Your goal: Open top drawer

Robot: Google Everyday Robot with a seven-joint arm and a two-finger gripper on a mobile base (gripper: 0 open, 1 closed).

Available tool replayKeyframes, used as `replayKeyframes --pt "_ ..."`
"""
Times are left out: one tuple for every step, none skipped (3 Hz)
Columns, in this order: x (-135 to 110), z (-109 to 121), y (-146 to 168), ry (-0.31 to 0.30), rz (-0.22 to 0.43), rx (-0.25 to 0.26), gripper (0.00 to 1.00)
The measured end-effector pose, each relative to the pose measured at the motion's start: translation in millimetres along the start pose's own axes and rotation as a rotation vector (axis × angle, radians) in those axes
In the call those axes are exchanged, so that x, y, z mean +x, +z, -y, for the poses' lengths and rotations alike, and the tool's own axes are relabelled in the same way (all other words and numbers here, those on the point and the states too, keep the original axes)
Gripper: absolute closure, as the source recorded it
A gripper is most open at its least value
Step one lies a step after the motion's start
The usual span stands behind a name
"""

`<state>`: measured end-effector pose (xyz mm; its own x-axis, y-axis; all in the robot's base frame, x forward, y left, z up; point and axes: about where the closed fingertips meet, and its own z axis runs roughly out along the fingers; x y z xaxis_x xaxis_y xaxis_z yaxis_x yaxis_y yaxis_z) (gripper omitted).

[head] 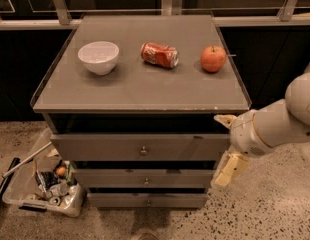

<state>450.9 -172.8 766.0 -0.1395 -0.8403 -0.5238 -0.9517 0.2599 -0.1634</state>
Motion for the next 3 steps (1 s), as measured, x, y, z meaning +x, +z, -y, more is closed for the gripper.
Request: replayKeyframes --pt "7.2 3.7 28.4 0.038 -0.002 0.015 0.00" --pt "9.4 10.6 52.9 0.058 0.013 0.040 0.00" --pt "9.9 18.1 78.6 0.057 0.047 0.061 0.00"
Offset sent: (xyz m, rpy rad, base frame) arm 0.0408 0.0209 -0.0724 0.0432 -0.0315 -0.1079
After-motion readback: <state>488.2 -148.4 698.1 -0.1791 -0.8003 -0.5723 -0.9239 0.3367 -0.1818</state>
